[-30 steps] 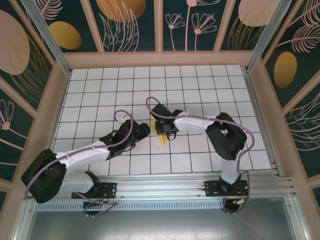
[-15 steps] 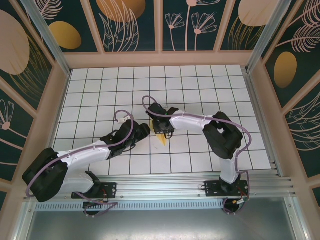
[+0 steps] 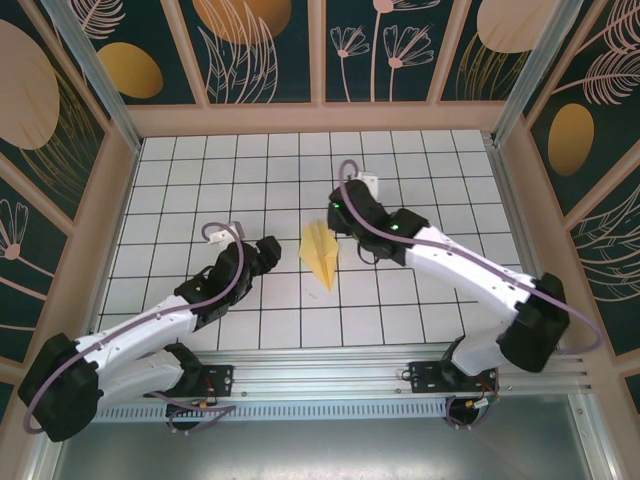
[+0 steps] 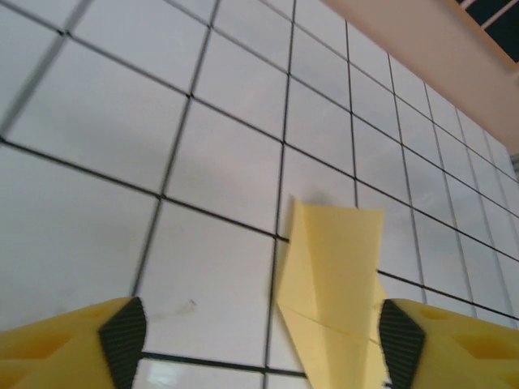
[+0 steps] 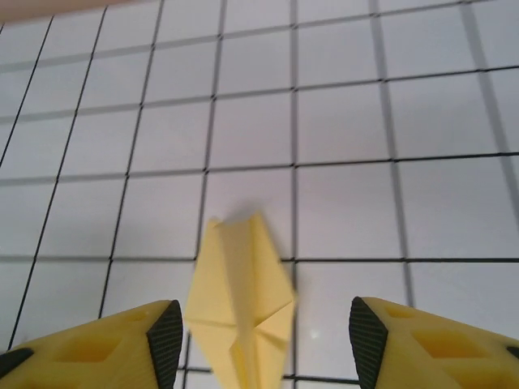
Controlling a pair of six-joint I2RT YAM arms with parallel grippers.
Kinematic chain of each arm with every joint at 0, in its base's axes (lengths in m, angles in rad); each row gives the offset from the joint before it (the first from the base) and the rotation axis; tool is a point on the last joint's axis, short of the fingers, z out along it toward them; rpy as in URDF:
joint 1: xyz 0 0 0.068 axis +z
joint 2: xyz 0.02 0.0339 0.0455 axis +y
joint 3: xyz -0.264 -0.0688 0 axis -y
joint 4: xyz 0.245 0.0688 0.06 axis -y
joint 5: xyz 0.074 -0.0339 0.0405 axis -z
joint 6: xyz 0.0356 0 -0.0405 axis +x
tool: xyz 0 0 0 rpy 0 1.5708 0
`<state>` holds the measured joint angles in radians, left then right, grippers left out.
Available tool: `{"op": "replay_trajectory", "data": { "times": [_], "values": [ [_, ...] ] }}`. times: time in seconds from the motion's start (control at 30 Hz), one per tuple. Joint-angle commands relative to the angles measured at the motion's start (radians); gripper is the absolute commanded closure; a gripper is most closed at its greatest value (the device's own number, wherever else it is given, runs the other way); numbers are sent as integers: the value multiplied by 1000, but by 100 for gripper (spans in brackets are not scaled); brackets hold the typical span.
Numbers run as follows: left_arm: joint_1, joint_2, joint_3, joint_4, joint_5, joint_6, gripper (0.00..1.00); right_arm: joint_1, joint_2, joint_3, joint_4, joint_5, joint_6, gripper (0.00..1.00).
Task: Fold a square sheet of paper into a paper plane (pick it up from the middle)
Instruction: Reset both arms
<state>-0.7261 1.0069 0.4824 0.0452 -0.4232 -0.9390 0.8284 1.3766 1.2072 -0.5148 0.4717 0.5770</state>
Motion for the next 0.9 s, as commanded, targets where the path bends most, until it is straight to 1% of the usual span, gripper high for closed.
{"op": "replay_trajectory", "data": {
  "times": [0.0, 0.03, 0.07, 0.1, 0.13, 0.17, 0.2, 0.27, 0.33, 0.37, 0.4, 0.47, 0.5, 0.53, 0.6, 0.67, 0.7, 0.73, 0.8, 0.83, 0.87],
  "values": [
    [35, -83, -27, -48, -248, 196, 13, -188, -92, -165, 19, 150, -3, 39],
    [62, -105, -38, -24, -280, 260, 10, -256, -137, -237, 84, 171, -34, 38],
    [104, -116, -41, -8, -310, 305, 7, -319, -179, -329, 195, 190, -84, 36],
    [131, -119, -45, 24, -330, 366, 2, -377, -210, -399, 285, 179, -132, 35],
    [157, -117, -51, 70, -355, 451, 1, -440, -237, -477, 401, 154, -202, 35],
    [183, -110, -52, 101, -404, 503, 2, -493, -263, -557, 526, 129, -284, 34],
    [218, -100, -51, 119, -415, 529, 2, -532, -273, -620, 621, 119, -340, 31],
    [321, -61, -65, 185, -342, 577, 1, -617, -264, -707, 759, 63, -398, 27],
    [393, -7, -93, 258, -309, 594, 1, -713, -209, -766, 869, -50, -409, 27],
    [418, 21, -116, 329, -295, 626, 1, -751, -169, -778, 914, -109, -406, 27],
    [432, 37, -111, 346, -280, 648, 1, -767, -135, -790, 961, -133, -405, 27],
    [442, 67, -173, 570, -256, 777, 1, -774, -60, -839, 1147, -187, -436, 27],
    [456, 83, -208, 685, -236, 804, 1, -772, -37, -860, 1237, -216, -453, 27],
    [484, 114, -243, 799, -193, 815, 1, -772, -12, -882, 1331, -247, -466, 27],
    [525, 187, -256, 889, -110, 799, 1, -769, 14, -886, 1415, -308, -508, 28],
    [539, 288, -274, 1009, -64, 841, 2, -765, 33, -891, 1468, -356, -571, 28],
    [542, 324, -269, 1079, -60, 867, 2, -765, 34, -895, 1485, -372, -592, 28],
    [550, 340, -266, 1102, -11, 885, 1, -770, 35, -912, 1526, -397, -617, 28],
    [552, 390, -256, 1170, -16, 942, 2, -768, 65, -959, 1659, -424, -656, 28],
    [562, 414, -269, 1226, 4, 958, 2, -771, 87, -981, 1719, -393, -648, 28],
    [578, 450, -282, 1291, 15, 950, 1, -787, 83, -982, 1711, -407, -627, 28]
  ]
}}
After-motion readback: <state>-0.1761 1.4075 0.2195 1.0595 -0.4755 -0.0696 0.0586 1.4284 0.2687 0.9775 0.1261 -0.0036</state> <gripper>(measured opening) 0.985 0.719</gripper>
